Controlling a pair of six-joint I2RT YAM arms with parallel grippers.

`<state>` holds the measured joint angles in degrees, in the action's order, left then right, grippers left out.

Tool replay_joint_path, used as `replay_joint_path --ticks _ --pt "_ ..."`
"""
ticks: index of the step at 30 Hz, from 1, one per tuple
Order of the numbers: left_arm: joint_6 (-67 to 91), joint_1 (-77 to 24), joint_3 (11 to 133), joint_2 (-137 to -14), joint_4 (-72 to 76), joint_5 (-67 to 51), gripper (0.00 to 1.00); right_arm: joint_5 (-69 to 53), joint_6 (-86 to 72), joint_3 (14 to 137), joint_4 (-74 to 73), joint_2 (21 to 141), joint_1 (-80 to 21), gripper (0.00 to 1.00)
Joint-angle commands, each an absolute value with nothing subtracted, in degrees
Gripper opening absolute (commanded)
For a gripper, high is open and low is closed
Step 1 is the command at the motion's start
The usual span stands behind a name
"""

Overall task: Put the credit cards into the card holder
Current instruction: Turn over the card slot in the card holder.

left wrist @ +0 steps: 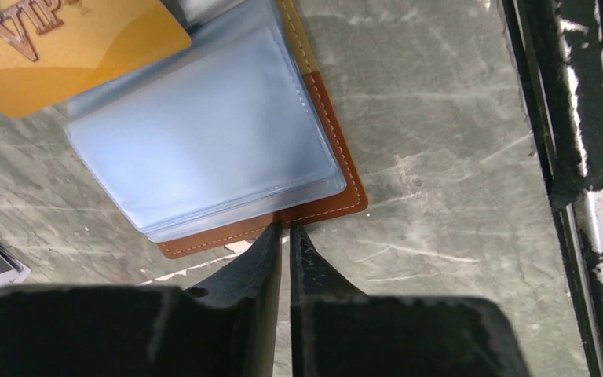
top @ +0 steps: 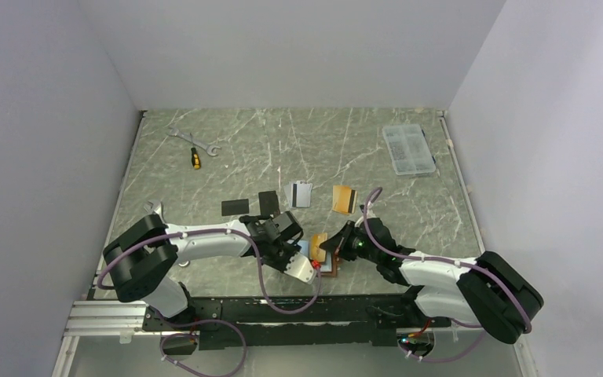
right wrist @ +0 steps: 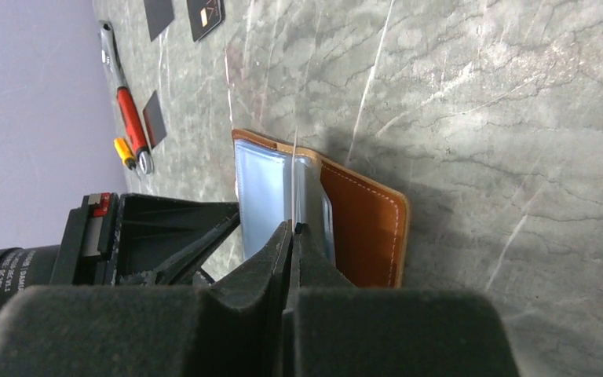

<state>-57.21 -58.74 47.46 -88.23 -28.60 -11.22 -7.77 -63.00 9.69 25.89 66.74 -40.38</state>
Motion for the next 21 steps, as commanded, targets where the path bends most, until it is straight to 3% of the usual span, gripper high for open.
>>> replay_joint_path --ticks 1,21 --pt "-53.4 -61.0 46.5 -89.5 -28.0 -13.4 0.11 -7.5 -62.1 10.6 26.3 65.0 -39.8 0.00" --pt "-47.4 -64.2 47.3 -92.7 -27.8 -12.8 0.00 -9.5 -64.4 4.1 30.6 63.7 -39.5 0.00"
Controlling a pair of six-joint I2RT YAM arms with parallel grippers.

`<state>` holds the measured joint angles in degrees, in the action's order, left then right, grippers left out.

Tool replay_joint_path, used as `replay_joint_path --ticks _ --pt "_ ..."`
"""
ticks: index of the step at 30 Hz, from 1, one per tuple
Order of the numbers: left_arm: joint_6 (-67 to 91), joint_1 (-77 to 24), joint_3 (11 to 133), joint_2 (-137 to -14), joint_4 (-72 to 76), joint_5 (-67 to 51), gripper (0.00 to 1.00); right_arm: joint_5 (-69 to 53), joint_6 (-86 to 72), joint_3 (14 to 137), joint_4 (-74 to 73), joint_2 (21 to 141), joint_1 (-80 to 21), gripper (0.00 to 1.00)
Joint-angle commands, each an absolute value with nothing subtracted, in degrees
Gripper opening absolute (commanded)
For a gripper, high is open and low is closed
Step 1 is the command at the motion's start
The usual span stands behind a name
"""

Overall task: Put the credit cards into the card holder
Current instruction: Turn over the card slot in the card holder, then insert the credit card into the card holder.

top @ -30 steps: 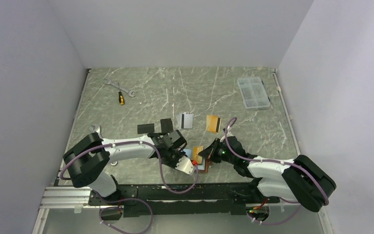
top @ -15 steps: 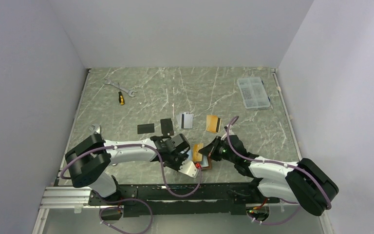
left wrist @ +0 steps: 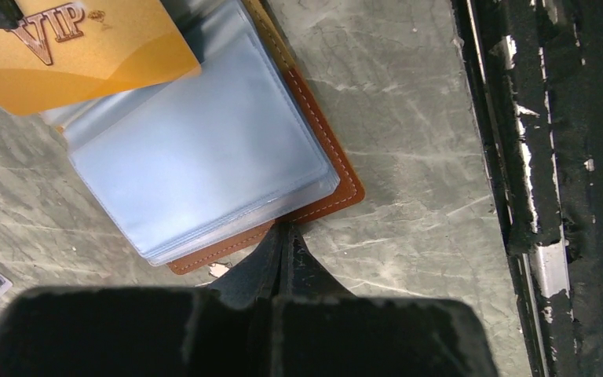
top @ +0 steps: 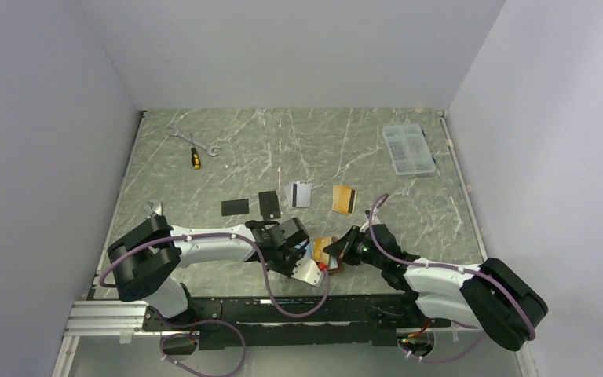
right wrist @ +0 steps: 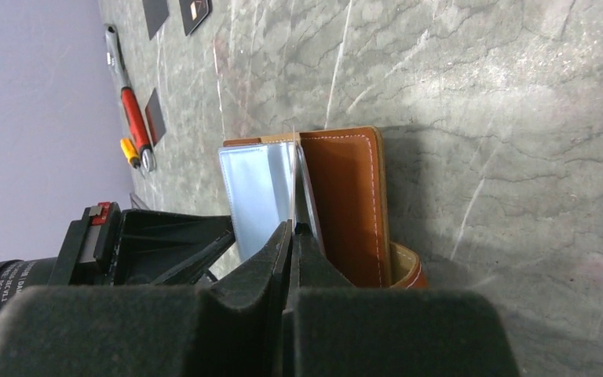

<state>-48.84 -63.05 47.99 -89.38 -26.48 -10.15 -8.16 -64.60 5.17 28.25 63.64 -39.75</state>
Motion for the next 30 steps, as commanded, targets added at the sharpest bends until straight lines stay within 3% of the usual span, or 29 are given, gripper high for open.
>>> replay_joint_path --ticks 1,16,24,30 --pt "-47.4 -64.2 47.4 -92.8 -27.8 -12.7 0.00 -9.7 -64.3 4.1 30.5 63.5 -39.6 0.00" --pt "-47.1 -64.5 47.7 -93.7 -27.5 -12.9 0.00 -12.1 -63.6 2.1 33.0 60.7 -39.5 0.00" --pt "-47.4 -64.5 48.7 -93.9 -27.7 -12.4 0.00 -16.8 -63.2 3.9 39.9 71.1 -39.3 0.00" --pt "-47.6 -64.5 48.4 -93.8 -27.6 -12.1 0.00 -17.2 -62.3 4.6 39.0 71.2 -38.8 0.00"
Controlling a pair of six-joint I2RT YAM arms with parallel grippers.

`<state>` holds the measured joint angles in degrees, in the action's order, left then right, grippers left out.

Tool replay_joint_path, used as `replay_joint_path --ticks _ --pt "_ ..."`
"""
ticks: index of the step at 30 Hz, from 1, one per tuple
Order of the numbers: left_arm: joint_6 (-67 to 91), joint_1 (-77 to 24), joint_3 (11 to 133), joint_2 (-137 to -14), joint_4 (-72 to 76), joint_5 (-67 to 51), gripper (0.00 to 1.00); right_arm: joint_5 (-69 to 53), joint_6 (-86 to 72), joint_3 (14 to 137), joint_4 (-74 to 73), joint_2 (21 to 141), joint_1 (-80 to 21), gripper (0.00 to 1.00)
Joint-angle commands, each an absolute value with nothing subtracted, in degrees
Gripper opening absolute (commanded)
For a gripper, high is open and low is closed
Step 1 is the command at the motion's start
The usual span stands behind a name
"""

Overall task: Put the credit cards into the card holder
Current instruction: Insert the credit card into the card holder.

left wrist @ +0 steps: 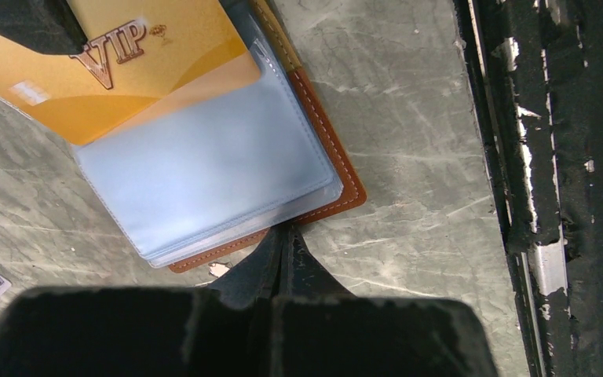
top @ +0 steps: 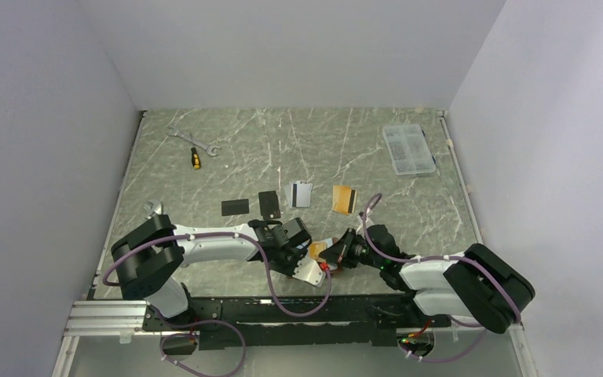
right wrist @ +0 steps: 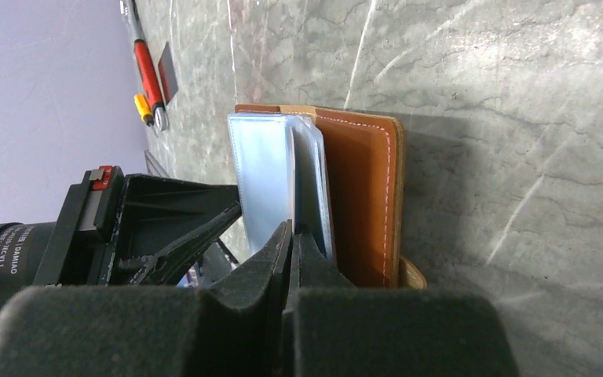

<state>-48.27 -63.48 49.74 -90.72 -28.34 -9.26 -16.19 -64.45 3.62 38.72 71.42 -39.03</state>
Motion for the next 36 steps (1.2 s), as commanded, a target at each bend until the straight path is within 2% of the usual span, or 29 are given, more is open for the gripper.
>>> replay_joint_path --ticks 1,5,13,21,24,26,30,36 --pt "-47.6 -64.5 48.4 -93.9 -27.7 -12.1 0.00 -17.1 -62.1 4.5 38.7 70.7 -38.7 0.00" --pt "-47.8 -64.5 48.5 -93.9 -27.6 -12.0 0.00 -17.6 -61.2 5.2 37.9 70.8 -38.6 0.00" --pt "-47.7 -64.5 48.6 -93.7 -27.4 -11.4 0.00 -22.2 -60.4 7.1 42.4 78.9 -38.6 0.00" --pt "-47.6 -64.5 48.2 -92.9 -26.2 -11.1 0.00 -19.0 -57.1 10.2 31.6 76.0 -39.2 0.00" --pt "-47.4 -64.5 47.5 -92.0 -25.1 -10.7 0.00 -15.5 -56.3 11.3 23.2 73.7 -40.2 0.25" --pt "-47.3 -64.5 47.2 -91.7 -25.0 -10.7 0.00 -12.7 -55.9 12.4 17.8 71.8 -40.9 0.35" --pt "-47.5 -64.5 46.5 -91.8 -24.9 -10.4 0.00 -9.3 -56.1 13.1 12.7 70.1 -42.1 0.44" --pt "-47.2 -64.2 46.1 -90.4 -24.1 -10.2 0.00 -5.9 -55.2 16.2 8.4 70.3 -44.0 0.53"
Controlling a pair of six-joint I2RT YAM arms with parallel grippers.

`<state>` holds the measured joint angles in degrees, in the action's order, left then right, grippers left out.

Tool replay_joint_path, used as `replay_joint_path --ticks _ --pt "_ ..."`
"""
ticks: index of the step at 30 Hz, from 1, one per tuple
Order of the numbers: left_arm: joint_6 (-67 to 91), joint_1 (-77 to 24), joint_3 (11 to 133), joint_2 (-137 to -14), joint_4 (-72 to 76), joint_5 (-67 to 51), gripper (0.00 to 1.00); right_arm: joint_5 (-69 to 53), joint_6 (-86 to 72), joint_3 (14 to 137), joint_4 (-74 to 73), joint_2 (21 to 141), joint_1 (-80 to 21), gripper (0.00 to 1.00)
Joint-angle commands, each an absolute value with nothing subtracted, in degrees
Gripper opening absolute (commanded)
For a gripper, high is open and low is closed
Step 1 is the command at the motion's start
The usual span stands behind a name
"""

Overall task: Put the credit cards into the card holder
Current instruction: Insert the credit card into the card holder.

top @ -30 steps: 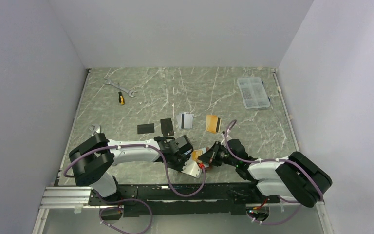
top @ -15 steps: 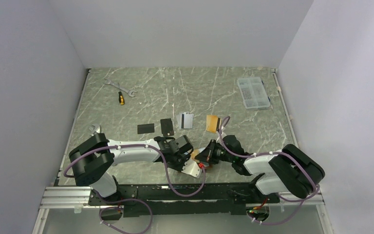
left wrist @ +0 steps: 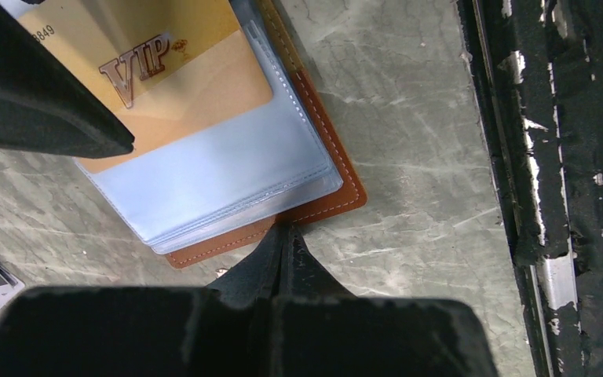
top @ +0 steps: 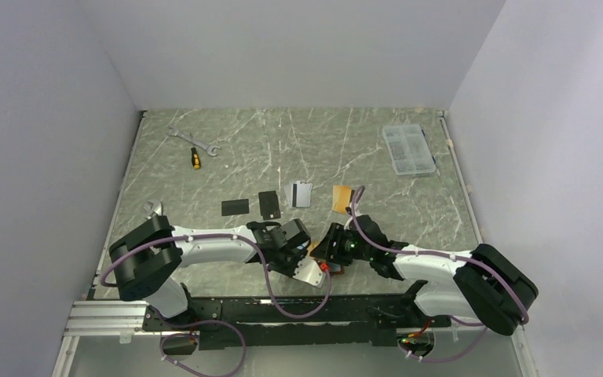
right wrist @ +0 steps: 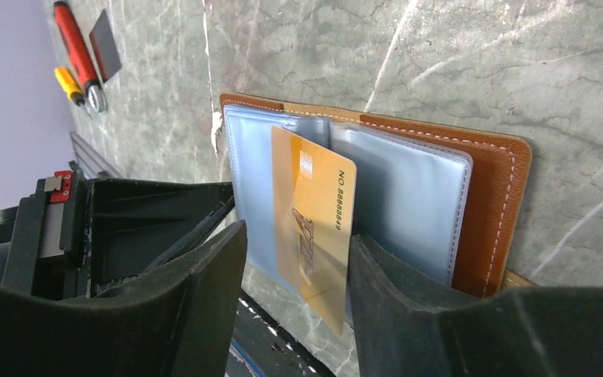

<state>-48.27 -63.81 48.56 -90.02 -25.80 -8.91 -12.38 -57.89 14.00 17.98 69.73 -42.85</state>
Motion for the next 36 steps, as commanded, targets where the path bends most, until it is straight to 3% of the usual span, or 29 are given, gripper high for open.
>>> replay_joint_path --ticks 1,17,23,27,36 --pt "-47.1 -64.1 45.9 -89.8 -23.5 -10.2 0.00 -5.1 -54.9 17.7 7.3 70.8 -44.8 0.54" --pt "-43.8 -62.1 46.3 -83.8 -21.4 -13.1 0.00 7.4 -56.4 29.9 -8.3 79.8 -55.1 0.65" --pt "-41.7 -54.9 47.7 -76.4 -30.3 -18.3 0.07 10.2 -58.5 31.7 -12.3 81.6 -57.1 0.71" --pt "-43.0 -48.4 46.2 -70.7 -35.7 -20.8 0.10 13.1 -59.1 35.7 -16.1 85.4 -59.8 0.84" --pt "-45.4 -32.4 48.3 -63.3 -45.0 -26.5 0.12 18.7 -59.4 44.1 -23.8 93.9 -65.2 0.86"
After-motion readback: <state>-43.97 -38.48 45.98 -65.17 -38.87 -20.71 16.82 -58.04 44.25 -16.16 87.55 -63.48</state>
